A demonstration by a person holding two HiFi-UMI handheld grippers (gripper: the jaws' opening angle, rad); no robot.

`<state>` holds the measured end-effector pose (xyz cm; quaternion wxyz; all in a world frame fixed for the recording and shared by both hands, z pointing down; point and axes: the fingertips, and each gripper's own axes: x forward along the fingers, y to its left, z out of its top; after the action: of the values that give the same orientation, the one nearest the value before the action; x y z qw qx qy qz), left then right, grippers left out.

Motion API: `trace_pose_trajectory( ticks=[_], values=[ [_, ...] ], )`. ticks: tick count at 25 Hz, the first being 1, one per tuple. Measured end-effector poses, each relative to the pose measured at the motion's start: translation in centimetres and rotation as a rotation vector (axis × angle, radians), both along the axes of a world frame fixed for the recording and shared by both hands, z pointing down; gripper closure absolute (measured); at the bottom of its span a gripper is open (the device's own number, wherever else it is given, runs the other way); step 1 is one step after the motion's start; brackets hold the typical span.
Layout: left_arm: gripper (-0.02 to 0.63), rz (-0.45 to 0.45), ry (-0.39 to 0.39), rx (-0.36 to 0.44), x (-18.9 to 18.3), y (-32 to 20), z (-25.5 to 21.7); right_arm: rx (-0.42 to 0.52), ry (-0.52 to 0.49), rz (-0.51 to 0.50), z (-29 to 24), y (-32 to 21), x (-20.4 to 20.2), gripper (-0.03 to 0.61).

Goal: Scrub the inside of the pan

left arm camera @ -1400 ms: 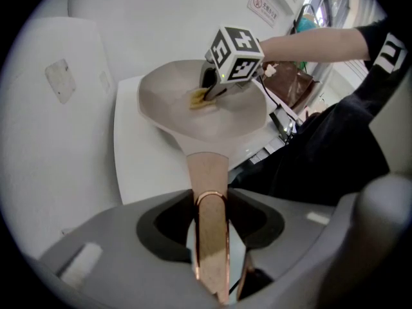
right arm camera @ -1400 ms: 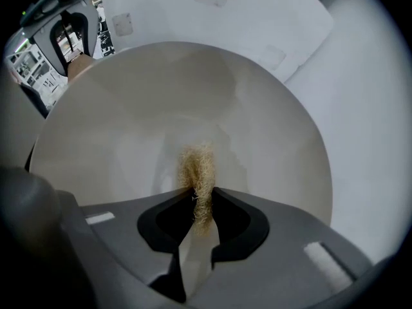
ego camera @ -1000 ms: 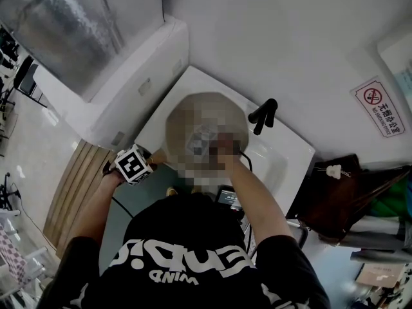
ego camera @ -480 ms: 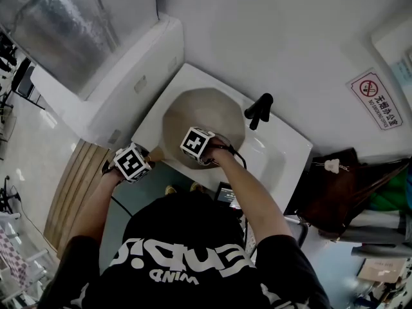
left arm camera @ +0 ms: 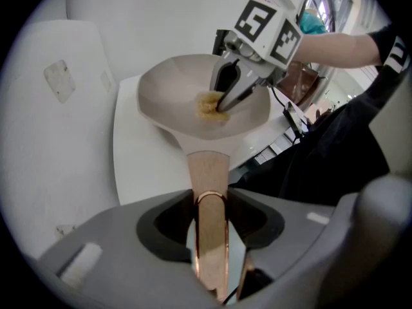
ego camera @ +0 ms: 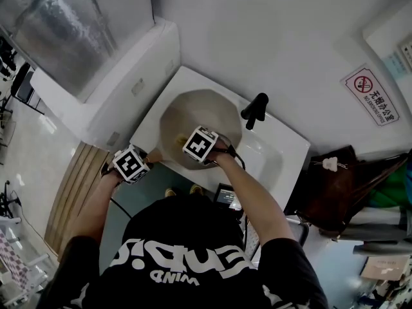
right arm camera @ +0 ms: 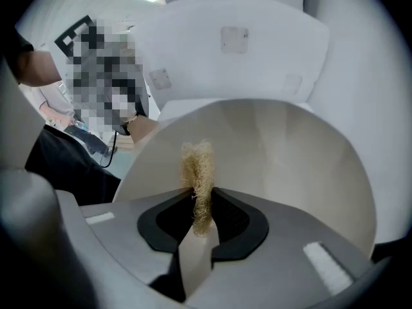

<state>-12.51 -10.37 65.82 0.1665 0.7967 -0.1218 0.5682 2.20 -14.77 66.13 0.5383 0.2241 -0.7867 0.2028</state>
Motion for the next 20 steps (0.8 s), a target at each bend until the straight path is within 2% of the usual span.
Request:
trace_pose_trajectory(
  ticks=[9, 15, 20],
  values=[
    [0.456, -0.001, 0.025, 0.012, 0.0, 0.0, 0.4, 0.293, -0.249, 0.147, -7.4, -2.7, 1.1, 0.505],
    [0.433, 0.064, 0.060, 0.058, 0.5, 0.1, 0.1, 0.385, -0.313, 0.227, -10.3, -2.5, 3.1, 0.504],
    [0.423, 0.086, 0.151, 0.140, 1.1, -0.8, -2.7, 0.438, -0.341, 0.245, -12.4, -1.8, 4.5, 0.504]
  ],
)
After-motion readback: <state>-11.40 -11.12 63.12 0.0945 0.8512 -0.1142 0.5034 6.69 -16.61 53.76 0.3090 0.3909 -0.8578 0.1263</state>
